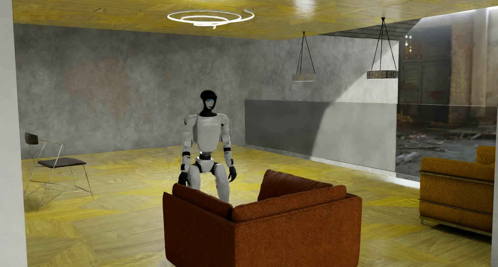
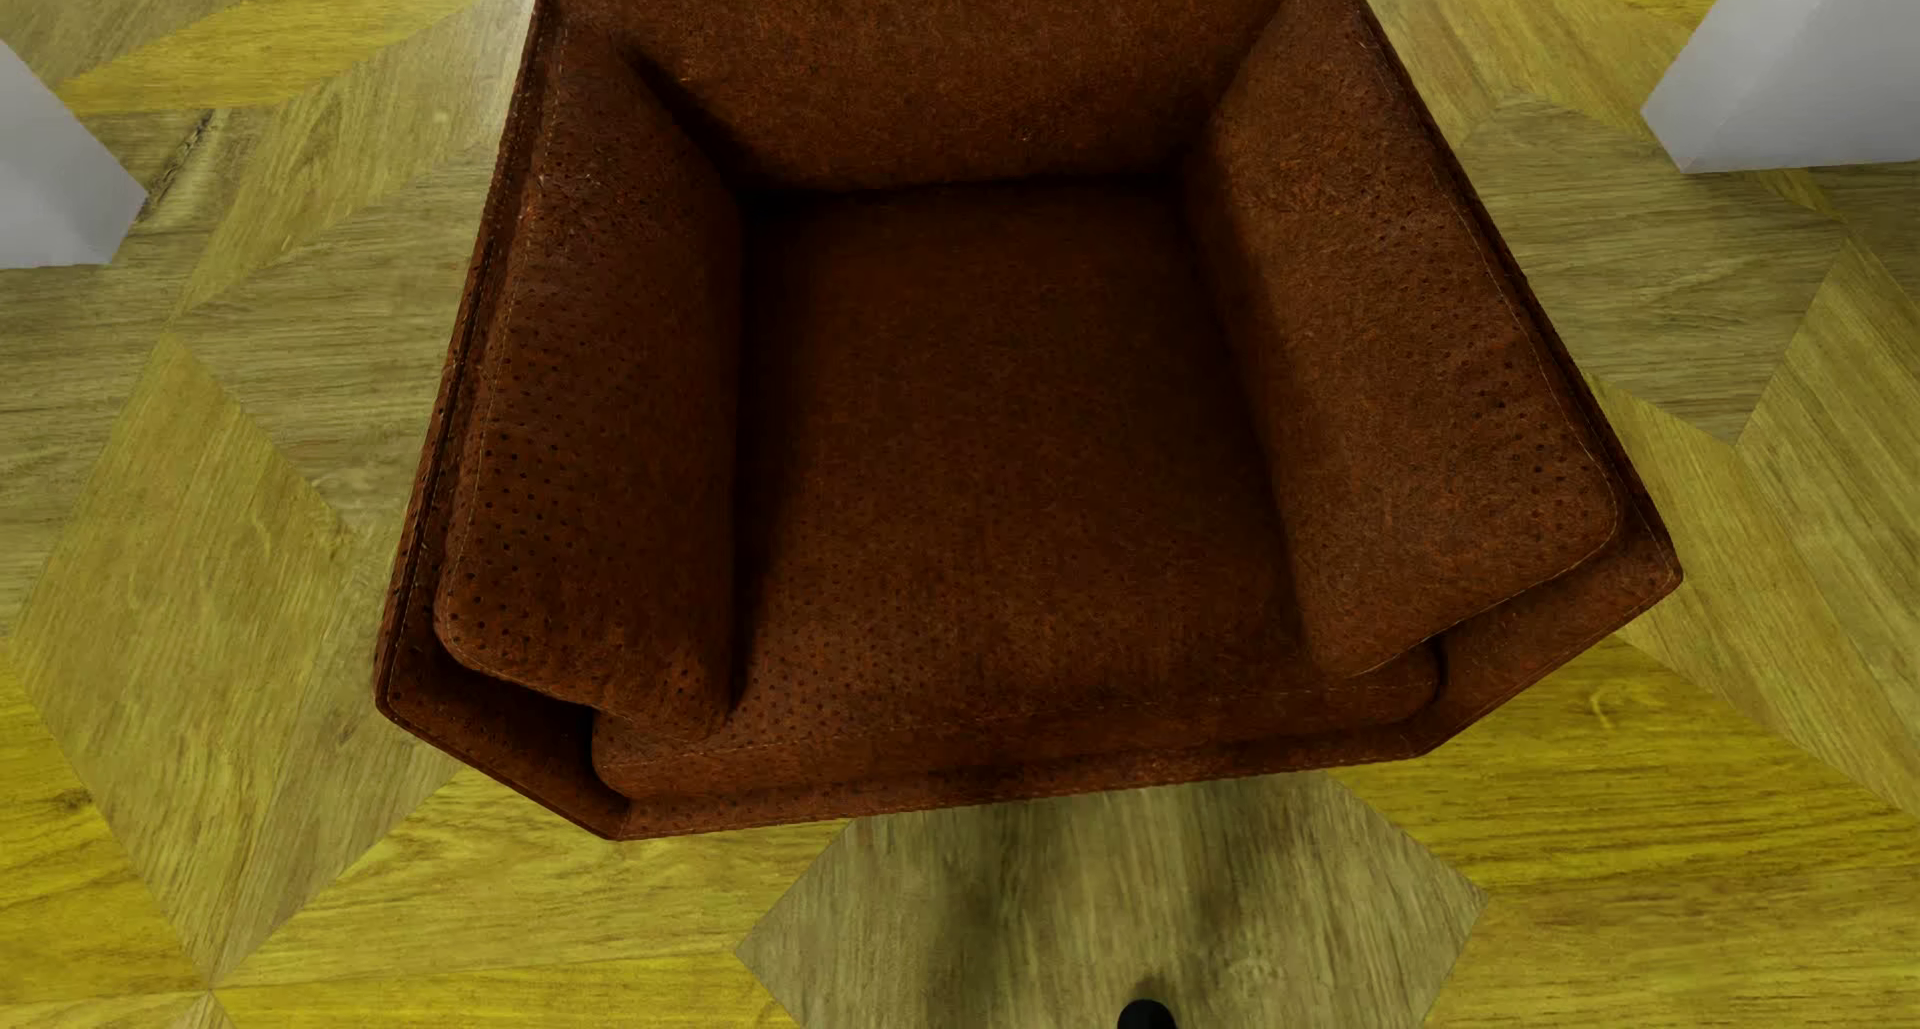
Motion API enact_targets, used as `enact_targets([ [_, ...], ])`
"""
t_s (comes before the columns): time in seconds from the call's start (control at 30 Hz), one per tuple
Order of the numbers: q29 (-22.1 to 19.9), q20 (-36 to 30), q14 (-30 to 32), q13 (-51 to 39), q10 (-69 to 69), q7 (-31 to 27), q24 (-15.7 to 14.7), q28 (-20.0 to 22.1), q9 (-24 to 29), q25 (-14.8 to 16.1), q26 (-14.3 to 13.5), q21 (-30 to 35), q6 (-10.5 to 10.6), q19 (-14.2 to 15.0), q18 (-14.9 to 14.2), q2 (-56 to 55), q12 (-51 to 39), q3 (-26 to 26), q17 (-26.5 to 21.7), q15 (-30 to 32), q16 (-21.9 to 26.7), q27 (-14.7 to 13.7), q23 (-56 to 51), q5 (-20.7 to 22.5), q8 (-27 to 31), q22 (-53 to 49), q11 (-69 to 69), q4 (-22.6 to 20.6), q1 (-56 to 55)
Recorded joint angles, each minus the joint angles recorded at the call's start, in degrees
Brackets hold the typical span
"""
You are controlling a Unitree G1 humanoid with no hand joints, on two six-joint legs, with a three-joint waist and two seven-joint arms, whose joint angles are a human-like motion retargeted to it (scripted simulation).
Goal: Walk to the leather armchair
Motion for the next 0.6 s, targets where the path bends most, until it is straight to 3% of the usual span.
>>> enact_targets([
  [0.03,-0.1,-2.3,0.0,-0.4,0.3,0.8,1.3,-1.6,0.2,-0.6,-0.7,-0.2,-0.3,2.9,0.3,-1.0,-2.6,0.1,-0.5,-1.2,0.2,0.2,0.1,-0.3,0.1,0.3,0.9,0.1,-0.6],
  [0.07,-1.1,-4.4,0.2,-0.5,0.6,1.3,2.6,-3.0,0.3,-0.7,-1.5,-0.6,-0.6,3.1,0.6,-1.9,-5.7,0.2,-0.4,-2.0,0.4,0.3,-0.5,-1.0,-0.8,0.7,3.3,0.2,-1.1],
  [0.13,-3.1,-7.4,0.5,-0.2,1.0,1.8,4.6,-2.7,0.3,-0.3,-2.6,-1.2,-1.3,-0.3,0.9,-3.0,-11.9,0.2,-0.4,-5.2,0.8,-0.2,-2.1,-4.1,-6.6,0.6,12.4,0.0,-1.7],
  [0.2,-3.8,-7.2,0.8,0.9,1.5,1.7,4.4,0.2,0.1,0.3,-3.1,-1.6,-2.1,-3.0,1.2,-2.3,-17.4,-0.1,-0.5,-9.0,0.3,-1.8,-3.9,-6.9,-10.8,-0.6,21.5,-0.8,-2.3],
  [0.27,-3.5,-4.5,1.1,1.6,1.9,1.4,2.4,3.6,-0.4,0.5,-3.8,-1.4,-3.1,-0.6,1.3,-0.2,-21.1,-0.5,-0.7,-9.5,-0.8,-2.5,-5.1,-5.9,-10.3,-2.7,25.5,-1.7,-2.7],
  [0.4,-2.4,-0.2,2.5,1.2,0.7,2.4,0.8,8.0,-2.0,-0.4,-6.5,1.3,-5.4,-8.1,0.9,9.4,-23.2,0.2,-1.2,-17.7,-1.8,-2.3,-5.3,-4.7,-15.7,-8.3,10.1,-2.8,-2.2],
  [0.43,-2.0,0.8,2.9,0.7,0.4,2.8,0.9,8.7,-2.3,-0.8,-6.8,2.4,-5.9,-9.4,0.7,11.2,-22.4,0.3,-1.2,-17.2,-1.7,-2.5,-4.8,-3.6,-15.7,-9.5,6.4,-2.5,-1.8],
  [0.53,-1.5,4.2,3.2,-0.2,2.9,3.5,-0.1,9.8,-2.5,-1.5,-7.2,4.8,-6.1,-10.4,-0.4,12.9,-17.5,0.5,-1.3,-14.4,-2.4,-3.1,-4.9,-0.7,-14.6,-10.9,2.7,0.6,-2.3],
  [0.6,-2.1,3.1,2.9,0.9,7.4,2.4,0.6,6.3,-2.5,-0.6,-6.7,4.6,-5.8,-11.0,-1.2,13.4,-15.1,0.4,-0.7,-14.1,-2.3,-4.6,-7.5,1.6,-15.2,-8.2,1.7,3.5,-4.7],
])
